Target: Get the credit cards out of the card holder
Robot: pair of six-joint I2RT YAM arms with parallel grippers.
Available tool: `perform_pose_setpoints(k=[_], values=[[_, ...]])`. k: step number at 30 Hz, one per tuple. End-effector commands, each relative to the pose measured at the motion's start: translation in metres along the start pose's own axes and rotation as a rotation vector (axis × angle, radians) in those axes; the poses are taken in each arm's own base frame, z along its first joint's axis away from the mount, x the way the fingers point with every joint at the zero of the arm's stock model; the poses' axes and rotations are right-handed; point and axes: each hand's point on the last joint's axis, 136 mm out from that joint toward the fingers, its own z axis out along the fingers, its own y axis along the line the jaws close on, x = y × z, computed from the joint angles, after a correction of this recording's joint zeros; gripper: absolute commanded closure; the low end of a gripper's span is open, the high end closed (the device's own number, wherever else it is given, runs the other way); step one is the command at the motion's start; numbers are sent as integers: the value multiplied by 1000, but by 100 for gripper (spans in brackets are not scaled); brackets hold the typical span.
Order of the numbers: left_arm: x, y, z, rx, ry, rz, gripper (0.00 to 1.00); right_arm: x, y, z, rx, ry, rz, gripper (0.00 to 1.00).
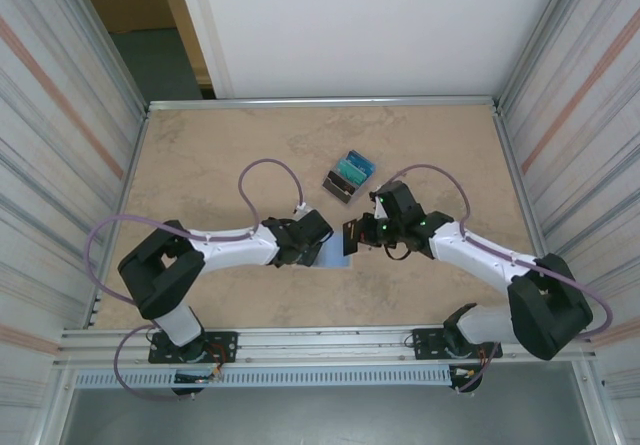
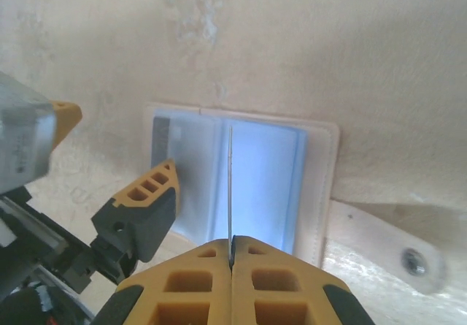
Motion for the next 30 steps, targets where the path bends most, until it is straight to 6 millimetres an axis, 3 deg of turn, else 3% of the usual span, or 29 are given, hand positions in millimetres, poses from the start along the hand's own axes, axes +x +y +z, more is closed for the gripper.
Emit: perform_pose_setpoints(k=[1, 8, 12, 20, 30], values=[[7, 18, -6, -55, 10, 48, 1, -14, -3, -20, 92, -23, -118, 98], [-6, 26, -24, -44, -52, 22, 1, -59, 17, -36, 147, -49, -308, 100], [-12, 33, -36, -41, -92, -4, 2, -85, 21, -35, 193, -58, -422, 100], [-9, 49, -56, 5, -152, -122, 1, -129, 16, -5, 263, -36, -619, 100], [15, 74, -64, 64, -181, -300, 1, -154, 11, 34, 269, 11, -725, 100]])
